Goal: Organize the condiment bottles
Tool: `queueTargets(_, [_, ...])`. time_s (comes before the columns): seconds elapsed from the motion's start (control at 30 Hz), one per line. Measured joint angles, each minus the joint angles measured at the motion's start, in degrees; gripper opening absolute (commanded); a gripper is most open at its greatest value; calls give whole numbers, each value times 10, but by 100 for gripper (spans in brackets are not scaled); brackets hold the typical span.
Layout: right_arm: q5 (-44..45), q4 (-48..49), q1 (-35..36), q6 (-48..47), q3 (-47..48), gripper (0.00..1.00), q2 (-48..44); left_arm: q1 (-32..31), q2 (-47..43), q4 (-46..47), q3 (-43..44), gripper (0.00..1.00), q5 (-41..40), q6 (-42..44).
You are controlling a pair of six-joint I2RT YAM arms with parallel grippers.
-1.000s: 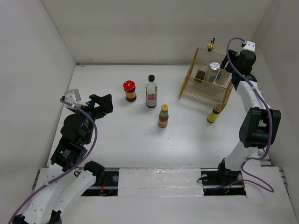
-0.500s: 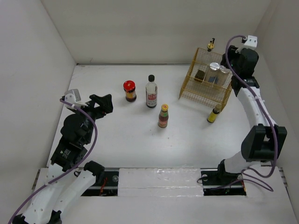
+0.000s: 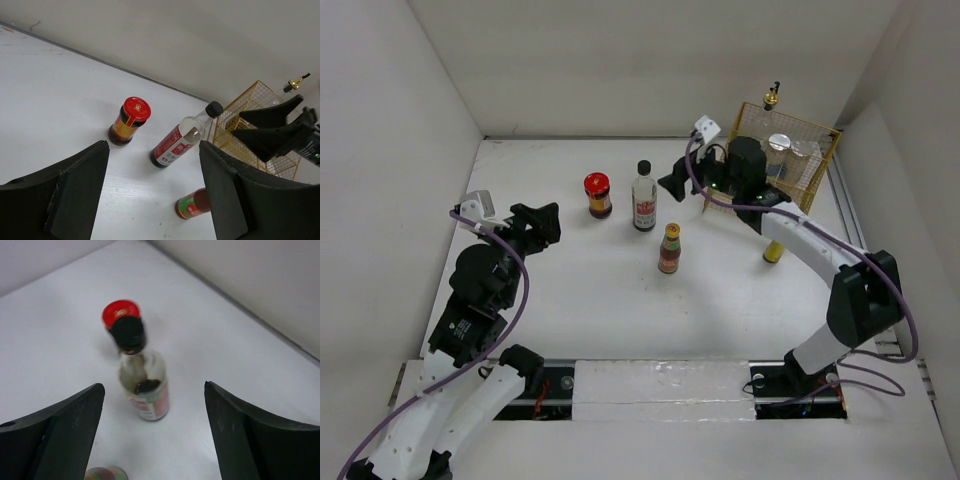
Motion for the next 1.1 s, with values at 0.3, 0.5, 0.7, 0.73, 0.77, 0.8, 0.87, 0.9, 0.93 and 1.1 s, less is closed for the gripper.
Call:
queueTargets(0.3, [-42, -12, 58, -47, 52, 90, 92, 0, 5, 4, 0, 68, 4, 0])
queueTargets(0.5, [-12, -12, 59, -49, 115, 86, 156, 0, 5, 4, 0, 68, 4, 0])
queueTargets(0.7, [-18, 31, 60, -16, 130, 24, 203, 0, 5, 4, 0, 68, 4, 0])
queueTargets(0.73, [-20, 47, 60, -10, 131, 20, 210, 0, 5, 4, 0, 68, 4, 0])
queueTargets(0.77, [-20, 58, 60, 3, 134, 17, 215, 0, 5, 4, 0, 68, 4, 0])
queueTargets(0.8, [-24, 66, 60, 14, 134, 13, 217, 0, 5, 4, 0, 68, 4, 0])
queueTargets(0.87, [-25, 73, 60, 30, 134, 11, 218, 0, 5, 4, 0, 68, 4, 0])
queueTargets(0.9, [-25, 74, 60, 36, 134, 11, 218, 0, 5, 4, 0, 68, 4, 0])
queueTargets(0.93, [-27, 77, 60, 44, 134, 10, 218, 0, 5, 4, 0, 68, 4, 0])
queueTargets(1.1, [-29, 81, 60, 67, 134, 10, 210, 0, 5, 4, 0, 68, 4, 0])
